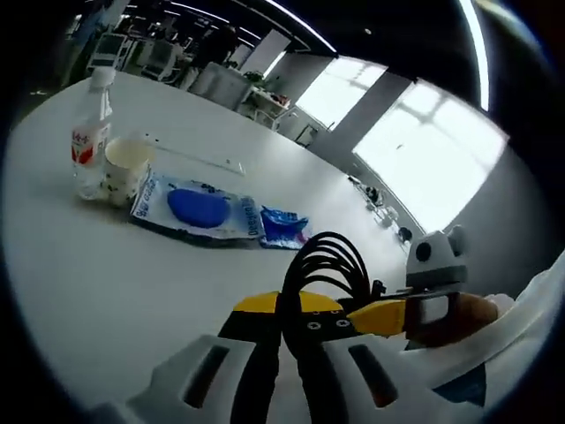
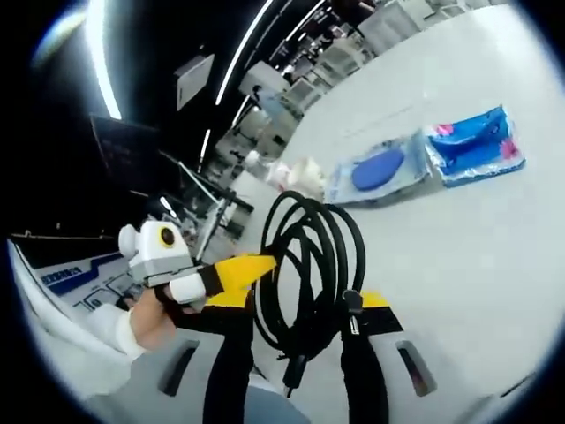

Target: Arrange the tabletop items into an orderly group along one side of the table until the central work area is clear of visible clutter.

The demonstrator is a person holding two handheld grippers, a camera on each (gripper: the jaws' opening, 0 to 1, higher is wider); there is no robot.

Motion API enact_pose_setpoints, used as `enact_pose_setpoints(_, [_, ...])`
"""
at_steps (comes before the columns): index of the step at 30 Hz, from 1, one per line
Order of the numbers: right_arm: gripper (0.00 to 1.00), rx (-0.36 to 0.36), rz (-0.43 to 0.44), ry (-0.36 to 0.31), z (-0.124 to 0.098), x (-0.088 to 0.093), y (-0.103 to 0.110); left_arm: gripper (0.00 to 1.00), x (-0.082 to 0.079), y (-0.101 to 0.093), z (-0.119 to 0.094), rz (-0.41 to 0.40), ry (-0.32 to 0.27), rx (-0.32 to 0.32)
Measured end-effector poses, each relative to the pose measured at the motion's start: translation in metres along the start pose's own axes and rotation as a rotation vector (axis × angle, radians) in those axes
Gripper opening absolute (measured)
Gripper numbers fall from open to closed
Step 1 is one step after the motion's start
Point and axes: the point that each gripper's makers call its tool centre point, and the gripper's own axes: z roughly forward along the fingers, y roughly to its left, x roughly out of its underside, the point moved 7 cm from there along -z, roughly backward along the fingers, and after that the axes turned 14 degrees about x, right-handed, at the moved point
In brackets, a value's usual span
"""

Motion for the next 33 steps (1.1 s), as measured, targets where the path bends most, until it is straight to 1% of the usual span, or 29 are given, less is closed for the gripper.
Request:
enact_pose_setpoints(2, [0.23,0.003,0.001,0.004,-0.001,0.001,-0.002,0.02,-0.002,0.002,-0.002,0.008,-0.004,-0.014])
enact_pose_setpoints(3, [0.19,-0.004,0.014,0.009,-0.001,0.003,-0.004,0.02,-0.003,0.003,-0.003,0.005,-0.007,-0.015])
enact_pose_setpoints(4, [0.17,-0.017,0.05,0.014,-0.001,0.004,-0.003,0.02,-0.004,0.004,-0.003,0.004,-0.009,-0.013])
enact_pose_setpoints(6, [0.15,-0.032,0.138,0.053,-0.001,0.007,-0.003,0.02,-0.004,0.003,-0.002,0.015,0.0,-0.019])
enact_pose_setpoints(7, [0.15,-0.041,0.124,0.034,0.0,0.007,-0.005,0.03,-0.003,0.002,-0.002,0.027,0.006,-0.025])
enact_pose_setpoints(11, [0.13,-0.055,0.121,0.017,-0.004,0.004,-0.006,0.05,-0.002,0.0,0.001,0.081,0.018,-0.022])
enact_pose_setpoints(14, [0.12,-0.08,0.173,-0.009,-0.006,0.0,-0.008,0.08,-0.001,0.0,0.002,0.133,0.021,-0.025])
enact_pose_setpoints(16, [0.12,-0.084,0.192,-0.016,-0.008,-0.001,-0.011,0.08,-0.001,-0.002,0.003,0.145,0.022,-0.016])
enact_pose_setpoints(18, [0.12,-0.094,0.203,-0.032,-0.01,-0.003,-0.012,0.13,-0.003,-0.005,0.002,0.163,-0.004,0.008])
enact_pose_setpoints(20, [0.11,-0.092,0.21,-0.038,-0.012,-0.003,-0.014,0.23,-0.003,-0.009,0.002,0.172,-0.013,0.017])
enact_pose_setpoints(22, [0.11,-0.08,0.21,-0.043,-0.013,-0.003,-0.019,0.31,-0.002,-0.009,0.001,0.183,-0.023,0.022])
enact_pose_setpoints(23, [0.11,-0.078,0.216,-0.045,-0.013,-0.003,-0.021,0.34,-0.002,-0.008,0.0,0.181,-0.028,0.019])
enact_pose_setpoints(27, [0.11,-0.085,0.286,-0.079,-0.016,-0.008,-0.03,0.35,0.0,0.001,-0.011,0.126,-0.062,-0.007])
enact_pose_setpoints(30, [0.11,-0.078,0.316,-0.098,-0.018,-0.011,-0.04,0.37,0.001,0.005,-0.025,0.118,-0.088,-0.035])
enact_pose_setpoints(33, [0.11,-0.069,0.354,-0.11,-0.018,-0.015,-0.055,0.44,0.004,0.008,-0.04,0.124,-0.121,-0.066])
